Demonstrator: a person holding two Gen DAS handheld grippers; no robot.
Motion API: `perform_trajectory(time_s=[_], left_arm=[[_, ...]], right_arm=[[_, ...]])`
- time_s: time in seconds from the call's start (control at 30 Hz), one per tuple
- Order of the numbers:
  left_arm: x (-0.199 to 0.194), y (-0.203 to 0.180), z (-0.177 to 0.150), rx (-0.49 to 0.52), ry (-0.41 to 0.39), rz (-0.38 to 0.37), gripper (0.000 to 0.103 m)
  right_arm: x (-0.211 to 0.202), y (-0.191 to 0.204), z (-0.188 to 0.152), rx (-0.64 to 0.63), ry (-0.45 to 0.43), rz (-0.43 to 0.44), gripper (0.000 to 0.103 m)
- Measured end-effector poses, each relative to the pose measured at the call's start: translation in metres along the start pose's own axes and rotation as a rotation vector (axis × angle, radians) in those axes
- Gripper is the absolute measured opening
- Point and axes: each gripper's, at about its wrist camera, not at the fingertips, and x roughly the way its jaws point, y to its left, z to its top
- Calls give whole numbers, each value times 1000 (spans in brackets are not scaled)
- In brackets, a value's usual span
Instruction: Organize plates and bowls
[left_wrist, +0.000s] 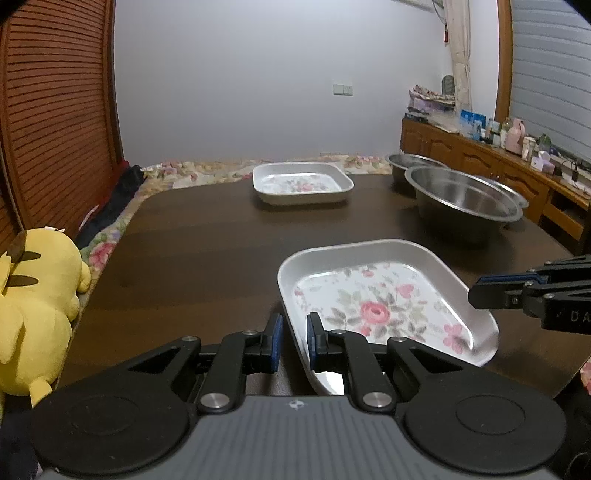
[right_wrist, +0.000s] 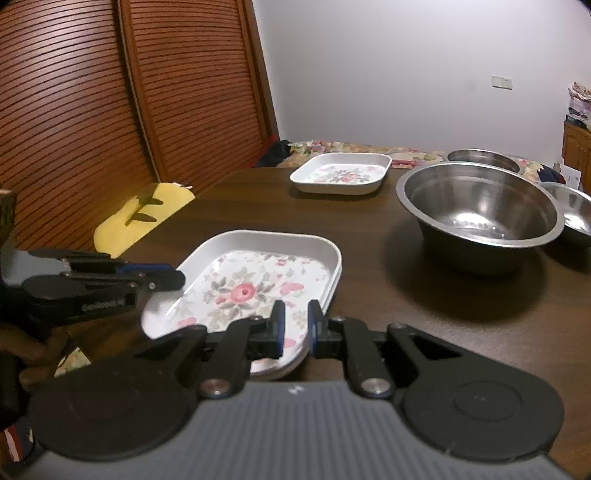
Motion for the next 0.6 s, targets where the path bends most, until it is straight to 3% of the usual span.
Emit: perform_trajectory(time_s=[0.3, 0.47, 0.6], left_arm=[[-10, 0, 16, 4, -42, -1, 18], [-8, 1, 26, 15, -56, -26, 36], [-2, 2, 44, 46, -73, -25, 40]], right_arm=[[-10, -3, 10, 4, -34, 0, 14], [-12, -6, 18, 13, -52, 1, 14], [-10, -13, 32, -1, -65, -11, 14]])
